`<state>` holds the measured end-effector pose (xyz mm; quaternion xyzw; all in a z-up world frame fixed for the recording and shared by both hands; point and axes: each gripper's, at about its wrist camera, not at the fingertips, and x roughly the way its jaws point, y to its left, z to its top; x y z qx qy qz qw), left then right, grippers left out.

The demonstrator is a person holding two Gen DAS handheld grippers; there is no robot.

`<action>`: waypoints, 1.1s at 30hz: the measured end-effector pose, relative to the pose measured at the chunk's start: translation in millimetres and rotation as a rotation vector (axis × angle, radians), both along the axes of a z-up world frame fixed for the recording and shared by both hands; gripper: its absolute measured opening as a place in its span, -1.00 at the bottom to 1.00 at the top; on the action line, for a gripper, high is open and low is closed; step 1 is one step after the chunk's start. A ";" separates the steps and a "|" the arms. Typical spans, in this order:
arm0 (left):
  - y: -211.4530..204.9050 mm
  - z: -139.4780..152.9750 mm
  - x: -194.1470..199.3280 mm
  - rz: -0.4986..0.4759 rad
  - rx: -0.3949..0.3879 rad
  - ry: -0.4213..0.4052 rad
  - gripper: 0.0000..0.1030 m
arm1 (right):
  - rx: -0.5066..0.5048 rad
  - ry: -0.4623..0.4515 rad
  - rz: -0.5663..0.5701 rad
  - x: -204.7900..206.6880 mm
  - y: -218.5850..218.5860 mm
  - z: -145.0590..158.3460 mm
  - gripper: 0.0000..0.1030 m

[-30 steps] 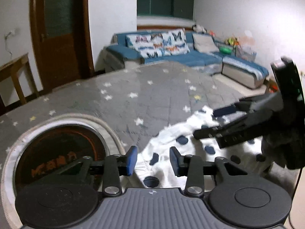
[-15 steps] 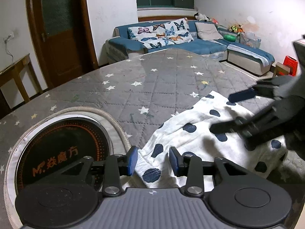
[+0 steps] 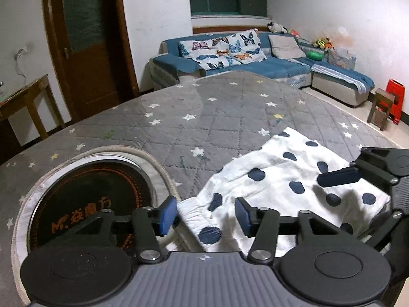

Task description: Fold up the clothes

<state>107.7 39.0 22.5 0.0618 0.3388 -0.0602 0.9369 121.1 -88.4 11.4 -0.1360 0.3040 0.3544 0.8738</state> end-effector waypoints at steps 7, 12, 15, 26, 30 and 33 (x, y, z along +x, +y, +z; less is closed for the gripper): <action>10.8 3.0 -0.9 0.051 -0.037 0.008 0.40 | 0.016 -0.035 0.043 -19.0 0.0 13.2 0.88; 16.1 1.0 -5.4 0.079 -0.069 0.020 0.64 | 0.014 -0.036 0.070 -32.3 1.6 10.3 0.91; 18.6 -0.1 -9.8 0.094 -0.083 0.023 0.67 | 0.040 -0.014 0.048 -34.9 -5.0 6.9 0.92; 19.1 -18.1 -10.6 0.128 -0.060 0.068 0.67 | 0.105 0.066 -0.119 -39.8 -52.3 -9.0 1.00; 19.0 -18.7 -11.5 0.130 -0.063 0.070 0.67 | 0.150 0.046 -0.141 -42.7 -65.7 2.6 1.00; 18.5 -20.8 -11.4 0.132 -0.066 0.075 0.67 | 0.176 0.081 -0.179 -33.7 -74.9 -1.6 1.00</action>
